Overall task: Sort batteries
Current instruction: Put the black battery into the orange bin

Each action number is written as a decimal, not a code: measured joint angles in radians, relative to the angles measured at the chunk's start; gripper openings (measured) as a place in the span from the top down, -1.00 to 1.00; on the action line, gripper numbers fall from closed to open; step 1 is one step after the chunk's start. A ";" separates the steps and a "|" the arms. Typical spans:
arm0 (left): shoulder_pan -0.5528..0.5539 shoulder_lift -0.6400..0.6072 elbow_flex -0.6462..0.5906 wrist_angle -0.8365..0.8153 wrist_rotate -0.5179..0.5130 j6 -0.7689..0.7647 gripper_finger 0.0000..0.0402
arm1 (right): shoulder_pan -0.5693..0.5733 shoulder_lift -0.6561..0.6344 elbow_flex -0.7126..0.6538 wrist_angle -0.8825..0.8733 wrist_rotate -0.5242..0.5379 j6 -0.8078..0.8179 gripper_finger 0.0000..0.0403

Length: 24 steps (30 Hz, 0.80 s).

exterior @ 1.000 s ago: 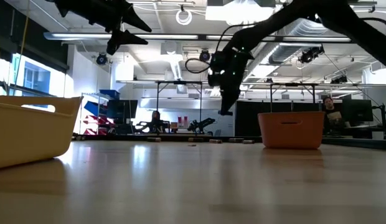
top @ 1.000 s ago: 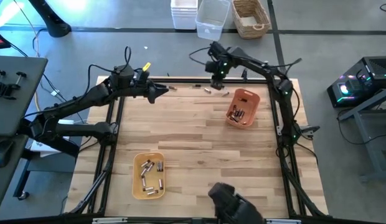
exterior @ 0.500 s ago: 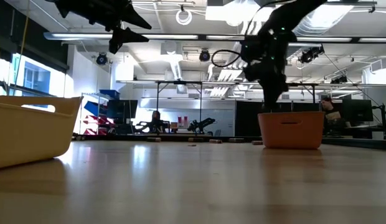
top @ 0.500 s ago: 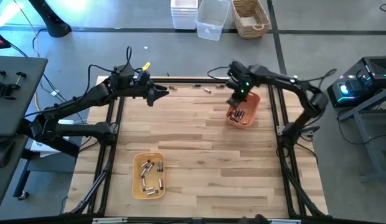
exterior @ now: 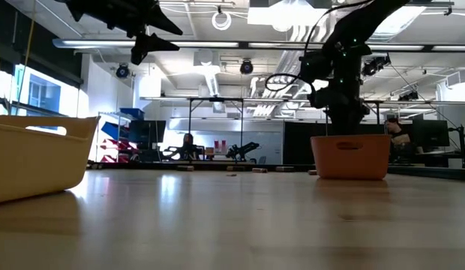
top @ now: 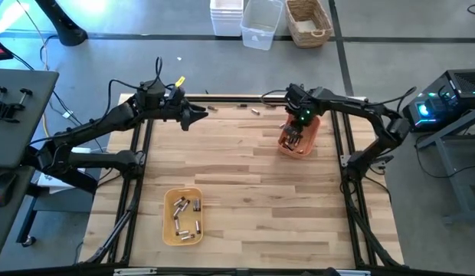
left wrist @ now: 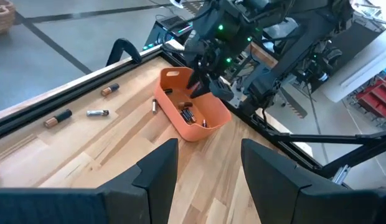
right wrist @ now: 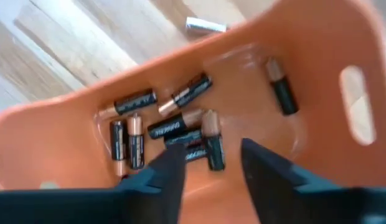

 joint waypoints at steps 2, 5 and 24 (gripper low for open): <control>0.000 0.000 0.000 0.000 0.000 -0.015 0.15 | 0.000 0.000 0.037 -0.019 -0.006 -0.044 0.05; 0.000 0.000 0.000 0.000 -0.002 -0.028 0.15 | -0.007 0.000 0.126 -0.063 -0.041 -0.129 -0.14; 0.000 0.000 0.000 0.112 -0.027 -0.142 0.15 | -0.143 0.605 0.704 0.021 -0.129 -0.672 -0.09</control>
